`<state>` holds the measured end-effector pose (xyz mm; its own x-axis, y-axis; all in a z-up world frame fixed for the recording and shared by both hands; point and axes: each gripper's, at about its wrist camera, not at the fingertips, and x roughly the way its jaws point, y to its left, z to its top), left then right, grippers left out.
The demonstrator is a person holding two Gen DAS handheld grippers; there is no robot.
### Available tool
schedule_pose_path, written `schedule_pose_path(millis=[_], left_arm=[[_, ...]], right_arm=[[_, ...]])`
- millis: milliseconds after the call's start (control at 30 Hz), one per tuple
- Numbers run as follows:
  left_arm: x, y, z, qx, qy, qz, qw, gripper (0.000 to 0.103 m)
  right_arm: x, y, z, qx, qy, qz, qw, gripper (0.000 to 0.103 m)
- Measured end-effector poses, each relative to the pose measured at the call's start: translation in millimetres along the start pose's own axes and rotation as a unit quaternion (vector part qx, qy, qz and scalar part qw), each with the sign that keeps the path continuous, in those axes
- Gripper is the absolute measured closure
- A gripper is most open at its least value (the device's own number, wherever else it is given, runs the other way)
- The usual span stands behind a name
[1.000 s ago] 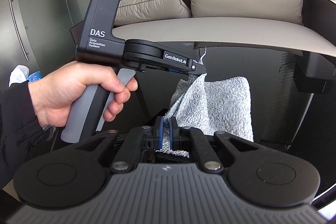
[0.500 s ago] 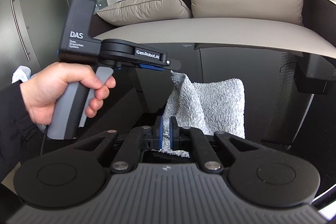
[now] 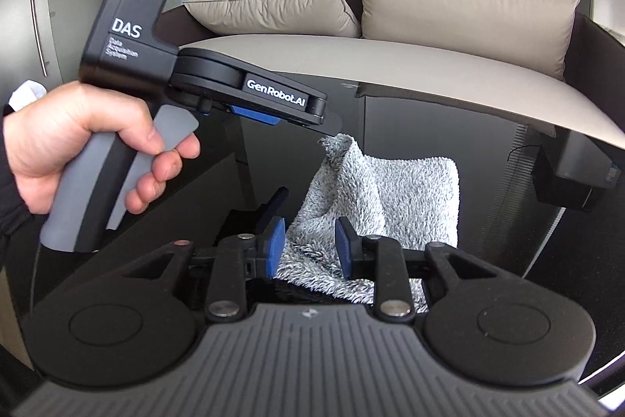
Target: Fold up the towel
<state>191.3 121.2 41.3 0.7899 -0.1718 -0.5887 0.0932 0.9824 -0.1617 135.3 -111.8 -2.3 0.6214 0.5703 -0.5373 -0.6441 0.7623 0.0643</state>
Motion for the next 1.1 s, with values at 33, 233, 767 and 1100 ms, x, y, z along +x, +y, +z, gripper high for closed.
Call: schedule_pose_path(millis=[33, 233, 767, 1100], left_arm=[[-0.6, 0.7, 0.0, 0.000, 0.000, 0.001, 1.0000, 0.035], [-1.5, 4.3, -1.3, -0.001, 0.003, -0.004, 1.0000, 0.035], [2.3, 4.4, -3.9, 0.001, 0.009, -0.007, 0.9999, 0.034], [0.0, 9.0, -1.8, -0.006, 0.001, -0.003, 1.0000, 0.033]], right_arm=[[4.9, 2.0, -0.6, -0.009, 0.002, -0.003, 1.000, 0.073], [18.8, 0.9, -8.0, -0.009, 0.016, -0.003, 1.000, 0.074], [18.6, -1.3, -2.9, 0.006, 0.014, 0.007, 1.000, 0.095], [-1.6, -5.1, 2.9, 0.022, -0.009, 0.032, 0.999, 0.099]])
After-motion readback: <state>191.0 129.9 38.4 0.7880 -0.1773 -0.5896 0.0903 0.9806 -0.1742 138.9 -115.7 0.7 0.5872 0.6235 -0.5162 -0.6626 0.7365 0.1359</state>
